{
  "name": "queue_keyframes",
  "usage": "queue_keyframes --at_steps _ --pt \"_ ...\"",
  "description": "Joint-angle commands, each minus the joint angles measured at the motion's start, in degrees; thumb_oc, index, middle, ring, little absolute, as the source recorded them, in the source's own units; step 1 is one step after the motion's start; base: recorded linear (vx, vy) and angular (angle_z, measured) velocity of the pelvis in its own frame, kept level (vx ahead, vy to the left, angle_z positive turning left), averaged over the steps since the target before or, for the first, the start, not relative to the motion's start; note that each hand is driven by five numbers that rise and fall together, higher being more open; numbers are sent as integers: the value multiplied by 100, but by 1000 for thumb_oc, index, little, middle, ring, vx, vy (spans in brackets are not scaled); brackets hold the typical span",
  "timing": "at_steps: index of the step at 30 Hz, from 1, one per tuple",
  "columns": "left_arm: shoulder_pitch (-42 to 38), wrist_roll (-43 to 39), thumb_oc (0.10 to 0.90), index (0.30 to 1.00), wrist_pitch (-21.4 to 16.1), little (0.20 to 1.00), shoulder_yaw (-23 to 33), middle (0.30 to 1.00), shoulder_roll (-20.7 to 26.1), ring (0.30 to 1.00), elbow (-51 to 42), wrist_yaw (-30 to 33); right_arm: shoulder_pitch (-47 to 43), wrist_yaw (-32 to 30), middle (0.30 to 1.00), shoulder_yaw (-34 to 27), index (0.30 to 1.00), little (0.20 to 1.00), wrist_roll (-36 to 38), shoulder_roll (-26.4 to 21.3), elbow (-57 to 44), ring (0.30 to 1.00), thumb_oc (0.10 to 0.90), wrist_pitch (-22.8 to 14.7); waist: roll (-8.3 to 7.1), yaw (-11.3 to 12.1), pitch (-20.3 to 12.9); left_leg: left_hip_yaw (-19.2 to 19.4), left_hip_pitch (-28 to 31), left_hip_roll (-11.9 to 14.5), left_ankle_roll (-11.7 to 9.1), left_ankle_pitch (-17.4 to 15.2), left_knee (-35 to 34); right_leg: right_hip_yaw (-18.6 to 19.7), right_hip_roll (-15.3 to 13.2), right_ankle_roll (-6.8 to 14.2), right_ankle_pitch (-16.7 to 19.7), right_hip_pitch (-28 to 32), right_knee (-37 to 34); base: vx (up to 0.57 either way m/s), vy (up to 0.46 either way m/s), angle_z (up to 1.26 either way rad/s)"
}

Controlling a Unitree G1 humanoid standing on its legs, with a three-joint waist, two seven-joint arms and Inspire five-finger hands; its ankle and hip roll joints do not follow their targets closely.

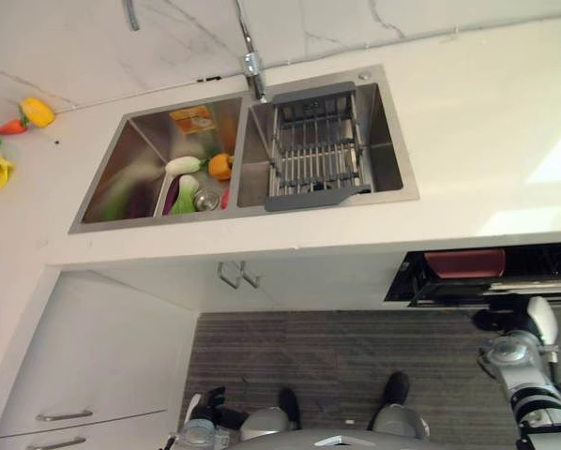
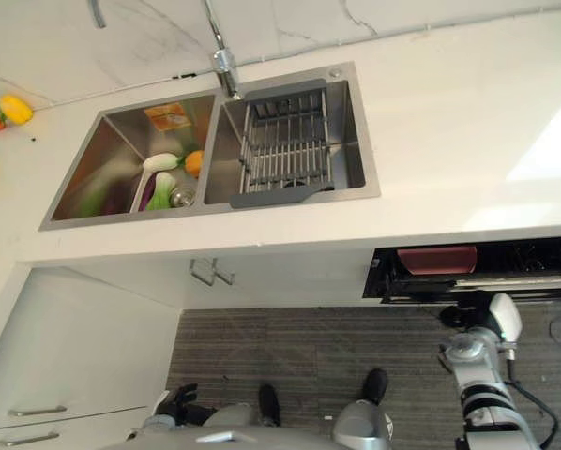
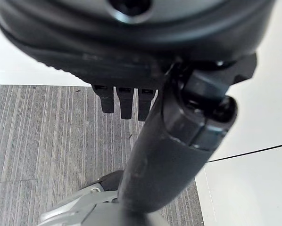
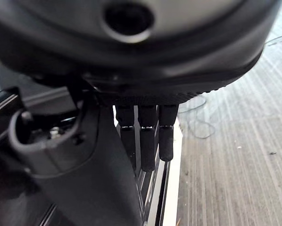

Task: Place the dishes in the dishwasher.

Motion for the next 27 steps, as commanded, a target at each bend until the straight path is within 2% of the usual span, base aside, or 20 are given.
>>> queue_keyframes --at_steps 1,4,6,8,10,12,15,16,17,18,19,24,25,27 --pt "-328 62 800 900 -38 900 -202 900 140 900 477 -98 -399 118 900 99 900 900 -370 9 444 900 800 -268 -380 71 -183 188 -324 270 -532 669 37 43 -124 302 -1123 722 200 41 -38 22" --pt "-284 33 800 900 30 900 -75 900 114 900 662 -83 -98 162 900 79 900 900 -317 383 853 900 800 -202 -467 86 -270 138 -286 275 -527 640 22 -22 -97 298 -1148 788 197 52 -30 28" --pt "-230 159 800 900 51 900 -107 900 183 900 731 -114 -173 227 900 321 900 900 -782 183 946 900 800 -74 -506 139 -307 132 -284 275 -537 644 9 -44 -88 300 -1152 804 193 33 -22 19" --pt "-130 223 800 900 25 900 -209 900 242 900 713 -65 -504 -104 900 39 900 900 -577 -143 823 900 800 -103 -514 206 -331 150 -280 244 -538 656 -3 -59 -99 322 -1127 793 169 21 -5 3" --pt "-116 151 800 900 -11 900 -265 900 279 900 630 -21 -891 -275 900 70 900 900 -553 -380 713 900 800 -135 -459 275 -290 139 -341 214 -543 691 -6 -48 -124 341 -1091 716 174 -43 25 -8" --pt "-150 40 800 900 -70 900 -332 900 299 900 499 23 -1272 -431 900 117 900 900 -565 -675 666 900 800 -135 -329 333 -191 94 -490 164 -548 744 -9 -40 -187 366 -1034 574 178 -124 59 -11" --pt "-189 -135 800 900 -194 900 -484 900 311 900 136 1 -1756 -571 900 132 900 900 -672 -1227 676 900 800 -87 -35 418 -45 -11 -739 60 -598 851 -10 -148 -341 414 -945 400 184 -145 98 6" --pt "-147 -221 800 900 -263 900 -606 900 295 900 -52 -55 -1976 -620 900 75 900 900 -628 -1494 722 900 800 -79 175 469 9 -79 -851 -6 -650 917 -10 -231 -441 449 -905 354 184 -84 90 21" --pt "-148 -222 800 900 -261 900 -608 900 289 900 -54 -54 -1980 -618 900 78 900 900 -626 -1501 725 900 800 -81 182 464 6 -86 -856 -6 -650 919 -10 -237 -439 449 -904 353 184 -108 111 28" --pt "-100 -261 800 900 -293 900 -730 900 276 900 -189 -97 -2156 -625 900 6 900 900 -527 -1709 756 900 800 -95 361 495 49 -166 -961 -57 -706 981 -10 -322 -536 474 -878 306 188 -56 53 40" --pt "-99 -262 800 900 -292 900 -732 900 270 900 -191 -96 -2160 -623 900 11 900 900 -524 -1716 761 900 800 -97 368 489 46 -174 -967 -57 -706 983 -10 -330 -534 475 -877 304 188 -76 82 29" --pt "45 -201 800 900 -323 900 -914 900 156 900 -132 -135 -2427 -650 900 -75 900 900 -406 -2008 707 900 800 -174 763 554 50 -300 -1076 -167 -797 1100 -10 -525 -701 513 -852 344 190 -30 51 21" --pt "45 -201 800 900 -323 900 -914 900 156 900 -132 -135 -2427 -650 900 -75 900 900 -406 -2008 707 900 800 -174 763 554 50 -300 -1076 -167 -797 1100 -10 -525 -701 513 -852 344 190 -9 39 3" --pt "108 -111 800 900 -308 900 -961 900 71 900 -19 -141 -2383 -738 900 -131 900 900 -340 -1918 507 900 800 -254 890 541 32 -315 -1062 -203 -825 1129 -10 -602 -768 526 -848 419 181 -2 41 5"
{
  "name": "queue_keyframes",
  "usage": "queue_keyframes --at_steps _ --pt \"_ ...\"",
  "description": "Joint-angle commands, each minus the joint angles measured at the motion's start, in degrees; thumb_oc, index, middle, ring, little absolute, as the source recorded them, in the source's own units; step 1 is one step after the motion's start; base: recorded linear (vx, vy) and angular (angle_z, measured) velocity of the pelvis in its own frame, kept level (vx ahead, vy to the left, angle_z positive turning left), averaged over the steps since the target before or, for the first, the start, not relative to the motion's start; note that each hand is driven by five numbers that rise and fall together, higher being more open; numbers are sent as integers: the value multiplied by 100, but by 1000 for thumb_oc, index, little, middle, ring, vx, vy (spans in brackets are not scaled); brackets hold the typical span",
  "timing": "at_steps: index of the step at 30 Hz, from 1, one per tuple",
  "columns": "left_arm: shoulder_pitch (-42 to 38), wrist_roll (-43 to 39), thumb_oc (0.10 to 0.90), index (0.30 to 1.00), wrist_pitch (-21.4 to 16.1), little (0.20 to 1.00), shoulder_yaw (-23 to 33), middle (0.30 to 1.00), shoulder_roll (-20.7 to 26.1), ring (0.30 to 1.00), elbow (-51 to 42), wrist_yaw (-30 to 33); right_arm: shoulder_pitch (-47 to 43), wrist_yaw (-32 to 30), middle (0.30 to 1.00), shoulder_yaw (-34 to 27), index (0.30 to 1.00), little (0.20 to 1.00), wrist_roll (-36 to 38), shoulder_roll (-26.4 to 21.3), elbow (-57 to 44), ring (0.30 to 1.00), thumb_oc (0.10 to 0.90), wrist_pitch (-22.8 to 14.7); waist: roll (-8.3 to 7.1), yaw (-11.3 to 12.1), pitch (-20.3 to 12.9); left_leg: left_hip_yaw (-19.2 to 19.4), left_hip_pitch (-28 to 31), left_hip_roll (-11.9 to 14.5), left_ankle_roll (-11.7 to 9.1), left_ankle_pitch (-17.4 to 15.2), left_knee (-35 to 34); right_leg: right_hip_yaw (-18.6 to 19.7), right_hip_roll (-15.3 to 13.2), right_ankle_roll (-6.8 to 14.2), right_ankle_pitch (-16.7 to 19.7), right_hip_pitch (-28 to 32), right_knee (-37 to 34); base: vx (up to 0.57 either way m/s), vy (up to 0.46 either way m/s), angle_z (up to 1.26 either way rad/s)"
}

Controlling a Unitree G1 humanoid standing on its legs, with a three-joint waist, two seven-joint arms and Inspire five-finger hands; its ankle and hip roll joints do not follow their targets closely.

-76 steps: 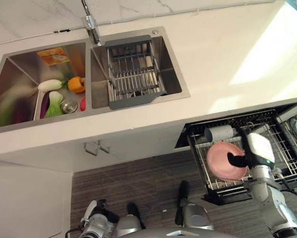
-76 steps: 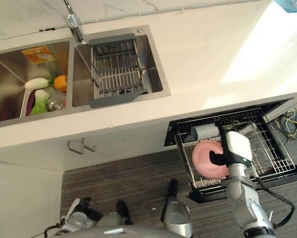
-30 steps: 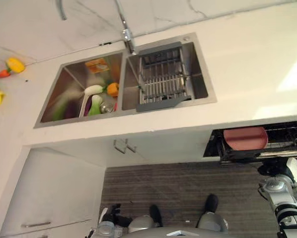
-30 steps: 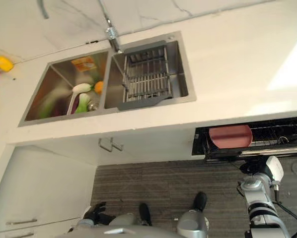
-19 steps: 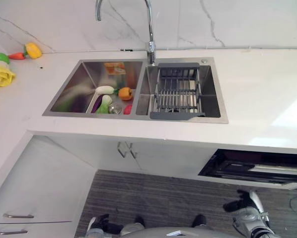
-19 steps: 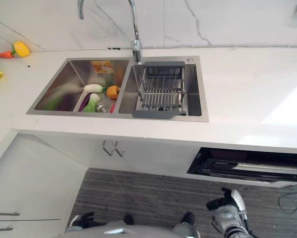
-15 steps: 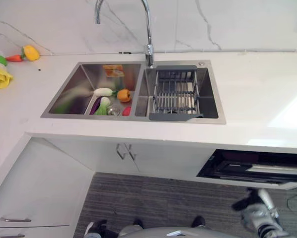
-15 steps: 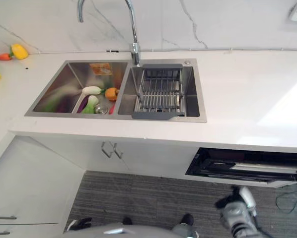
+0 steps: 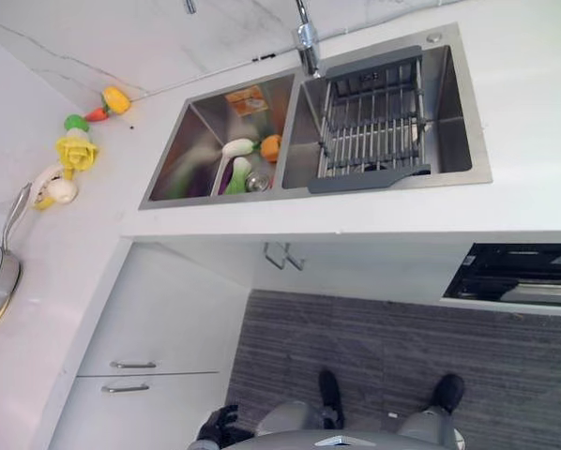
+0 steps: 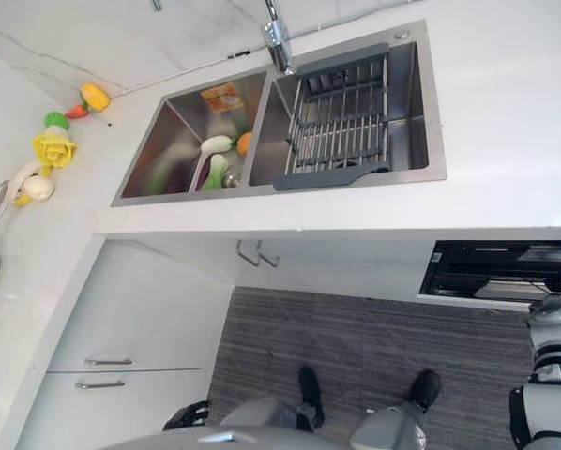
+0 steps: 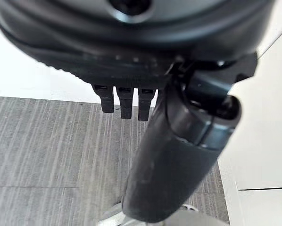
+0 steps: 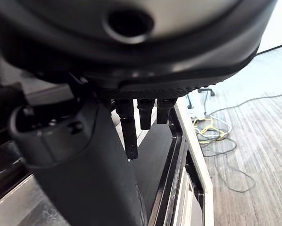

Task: Place the dishes in the dishwasher.

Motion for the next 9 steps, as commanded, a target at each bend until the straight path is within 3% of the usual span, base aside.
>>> queue_keyframes --at_steps 1,4,5,7,8,9 --pt "-623 38 800 900 -58 900 -323 900 148 900 352 124 -741 132 900 215 900 900 191 375 -554 900 800 -616 -138 349 132 -54 -291 247 -824 1032 54 -141 -234 354 -988 834 211 1 12 5" --pt "-636 28 800 900 -53 900 -261 900 150 900 409 136 -569 147 900 134 900 900 276 552 -596 900 800 -653 -175 334 118 -85 -278 253 -808 1012 54 -186 -224 347 -990 882 211 12 -58 17" --pt "-729 -47 800 900 0 900 18 900 129 900 541 158 52 305 900 55 900 900 510 1223 -693 900 800 -732 -342 226 104 -91 -249 327 -768 964 54 -185 -141 307 -996 930 226 33 -110 35" --pt "-790 -39 800 900 96 900 244 900 135 900 732 166 628 636 900 -14 900 900 807 1770 -566 900 800 -694 -582 140 37 -68 -203 389 -728 909 54 -170 -51 259 -1026 985 229 47 -107 35" --pt "-785 -39 800 900 94 900 245 900 150 900 735 164 641 636 900 -16 900 900 809 1786 -573 900 800 -694 -599 141 31 -69 -201 385 -728 908 54 -173 -54 260 -1029 989 228 62 -83 33" --pt "-840 -11 800 900 192 900 492 900 107 900 938 132 1255 1293 900 144 900 900 999 2217 -544 900 800 -708 -862 45 -23 -9 -110 457 -669 824 54 -130 28 215 -1058 1016 238 61 -70 27"
